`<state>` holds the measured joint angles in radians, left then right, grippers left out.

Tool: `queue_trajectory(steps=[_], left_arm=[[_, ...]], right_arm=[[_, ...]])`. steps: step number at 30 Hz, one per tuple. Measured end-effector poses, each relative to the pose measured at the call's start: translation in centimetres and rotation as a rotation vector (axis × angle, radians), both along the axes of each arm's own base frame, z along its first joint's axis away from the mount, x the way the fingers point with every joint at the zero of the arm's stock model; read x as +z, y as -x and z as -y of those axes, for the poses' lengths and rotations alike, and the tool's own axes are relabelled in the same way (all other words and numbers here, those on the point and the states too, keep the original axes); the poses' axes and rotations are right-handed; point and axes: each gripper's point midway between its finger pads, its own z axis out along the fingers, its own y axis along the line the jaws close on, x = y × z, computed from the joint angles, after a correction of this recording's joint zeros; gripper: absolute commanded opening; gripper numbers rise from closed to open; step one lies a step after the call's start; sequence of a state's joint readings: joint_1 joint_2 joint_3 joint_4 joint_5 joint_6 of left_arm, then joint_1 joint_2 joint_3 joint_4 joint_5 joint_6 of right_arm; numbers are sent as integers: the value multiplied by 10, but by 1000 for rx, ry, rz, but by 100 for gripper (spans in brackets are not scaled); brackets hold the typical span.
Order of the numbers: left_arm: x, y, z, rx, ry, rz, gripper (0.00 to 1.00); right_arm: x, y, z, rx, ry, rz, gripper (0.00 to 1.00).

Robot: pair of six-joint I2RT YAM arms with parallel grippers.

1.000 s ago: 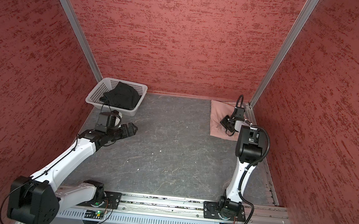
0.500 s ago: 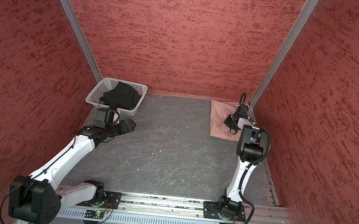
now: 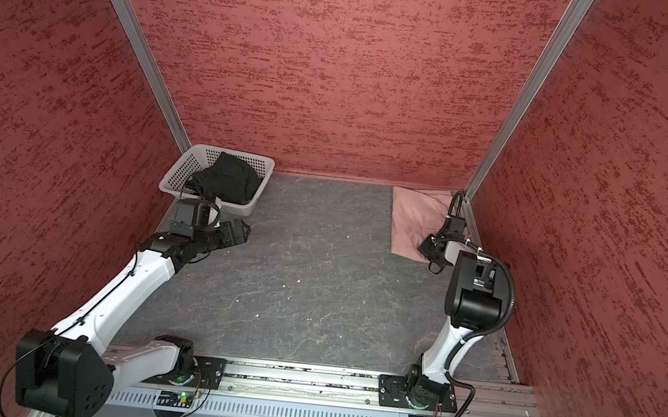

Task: Fold and stack the shorts
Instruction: 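Grasp the dark shorts in the basket with the left gripper while the right withdraws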

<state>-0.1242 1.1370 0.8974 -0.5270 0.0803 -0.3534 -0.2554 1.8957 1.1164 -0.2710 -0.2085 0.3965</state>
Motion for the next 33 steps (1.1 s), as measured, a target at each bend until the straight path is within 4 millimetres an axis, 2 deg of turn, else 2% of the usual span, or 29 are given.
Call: queue_trajectory(steps=[4,8,13,16,19,22,24,27,30,33], left_arm=[[19,-11,-16,30,-74,40,99],[46,-24,-38,83,-112,105,99],[70,-48,-55,123,-156,145,99],[75,-69,-61,134,-188,156,99],[73,-93,-67,139,-229,144,99],[68,-126,-77,145,-282,127,99],[59,-149,-85,152,-327,103,99],[43,-176,-98,155,-389,61,99],[25,-200,-107,139,-448,12,99],[11,-223,-112,115,-492,-18,99]], right_arm=[[2,-17,11,-18,-7,36,0],[2,-29,23,-38,-30,71,1],[8,-36,23,-28,-71,122,9],[21,-27,14,-6,-97,155,15],[55,-16,-2,35,-109,225,20],[106,-11,-24,104,-88,339,28],[140,-7,-51,177,-70,423,31],[170,6,-104,306,-69,512,35],[172,24,-153,423,-95,534,39],[157,39,-182,499,-120,509,41]])
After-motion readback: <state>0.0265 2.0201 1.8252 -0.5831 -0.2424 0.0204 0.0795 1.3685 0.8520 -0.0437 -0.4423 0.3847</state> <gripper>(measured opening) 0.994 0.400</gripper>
